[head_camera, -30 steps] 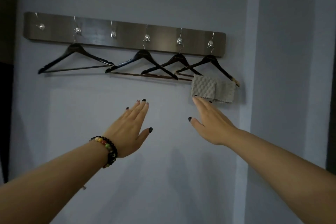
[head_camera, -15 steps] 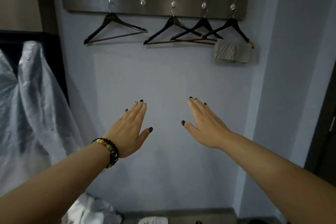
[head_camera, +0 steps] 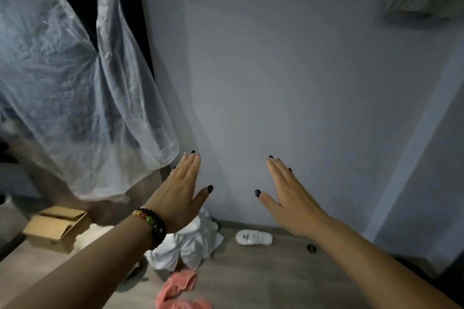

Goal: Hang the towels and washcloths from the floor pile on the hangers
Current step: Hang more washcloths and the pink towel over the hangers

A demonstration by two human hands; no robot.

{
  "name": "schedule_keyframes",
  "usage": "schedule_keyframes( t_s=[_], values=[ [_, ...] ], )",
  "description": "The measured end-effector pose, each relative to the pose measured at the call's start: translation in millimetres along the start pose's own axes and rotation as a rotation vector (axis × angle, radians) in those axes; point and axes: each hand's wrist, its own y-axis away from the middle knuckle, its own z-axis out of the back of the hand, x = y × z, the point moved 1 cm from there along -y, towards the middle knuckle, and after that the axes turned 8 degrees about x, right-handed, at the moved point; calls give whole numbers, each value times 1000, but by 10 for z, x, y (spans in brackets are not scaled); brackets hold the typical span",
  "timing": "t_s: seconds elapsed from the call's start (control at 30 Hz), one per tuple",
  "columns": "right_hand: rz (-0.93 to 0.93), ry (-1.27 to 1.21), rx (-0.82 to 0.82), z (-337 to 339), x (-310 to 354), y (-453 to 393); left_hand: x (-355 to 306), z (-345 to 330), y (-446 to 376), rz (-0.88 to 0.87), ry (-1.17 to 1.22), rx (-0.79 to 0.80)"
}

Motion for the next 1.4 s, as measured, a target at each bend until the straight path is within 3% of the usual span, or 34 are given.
schedule_keyframes(
  t_s=[0.33, 0.7, 0.93, 1.4],
  values=[
    [-140, -341, 127, -1080, -353, -506, 519, -1033, -185, 172, 137, 61],
    [-133, -304, 312, -1789, -346, -1285, 1132, -1611, -254, 299, 116, 183],
    [-192, -302, 367, -2333, -99, -1866, 1998, -1844, -334, 293, 145, 224],
    [-534, -443, 337, -3535, 743, -3013, 4027, -2212, -757, 187, 250, 401]
  ],
)
